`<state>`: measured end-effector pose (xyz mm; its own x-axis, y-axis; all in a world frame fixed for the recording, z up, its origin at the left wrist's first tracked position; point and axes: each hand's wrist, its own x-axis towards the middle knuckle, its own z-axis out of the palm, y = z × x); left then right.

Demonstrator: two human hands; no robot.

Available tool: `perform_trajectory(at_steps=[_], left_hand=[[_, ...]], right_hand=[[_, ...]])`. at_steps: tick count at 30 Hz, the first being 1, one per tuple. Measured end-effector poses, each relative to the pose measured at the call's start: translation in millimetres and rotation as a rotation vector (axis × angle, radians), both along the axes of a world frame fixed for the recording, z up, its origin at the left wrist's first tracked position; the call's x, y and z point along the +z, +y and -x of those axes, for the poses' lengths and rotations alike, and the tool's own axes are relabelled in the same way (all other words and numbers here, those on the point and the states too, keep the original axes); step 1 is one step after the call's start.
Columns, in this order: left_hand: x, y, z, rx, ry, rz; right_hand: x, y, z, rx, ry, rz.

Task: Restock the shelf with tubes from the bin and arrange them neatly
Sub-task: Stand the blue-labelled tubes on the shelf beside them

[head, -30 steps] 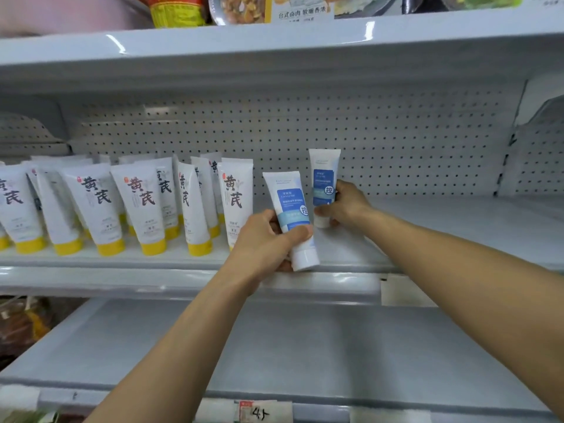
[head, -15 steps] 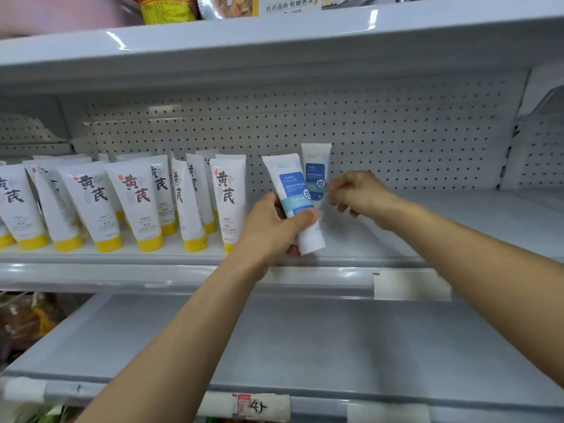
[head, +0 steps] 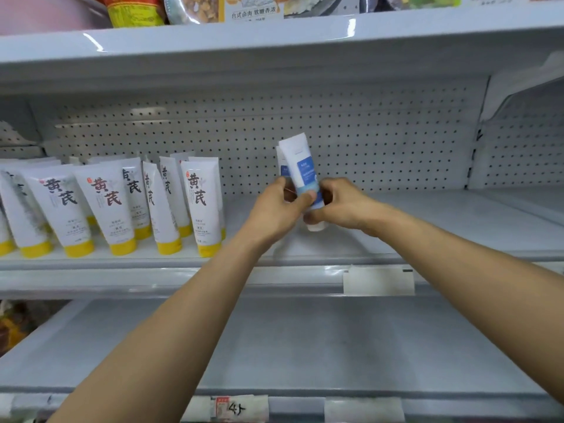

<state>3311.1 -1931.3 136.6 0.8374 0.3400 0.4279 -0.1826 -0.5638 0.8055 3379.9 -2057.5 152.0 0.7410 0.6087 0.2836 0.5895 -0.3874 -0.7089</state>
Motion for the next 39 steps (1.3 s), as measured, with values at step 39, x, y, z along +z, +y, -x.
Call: perform_trajectory(at_steps=[39], left_hand=[[-30.4,-19.4,59.0,0.447,-0.033,-0.632]], right_hand=[[-26.3,-46.7,21.0,-0.221,-0.688,0.299]])
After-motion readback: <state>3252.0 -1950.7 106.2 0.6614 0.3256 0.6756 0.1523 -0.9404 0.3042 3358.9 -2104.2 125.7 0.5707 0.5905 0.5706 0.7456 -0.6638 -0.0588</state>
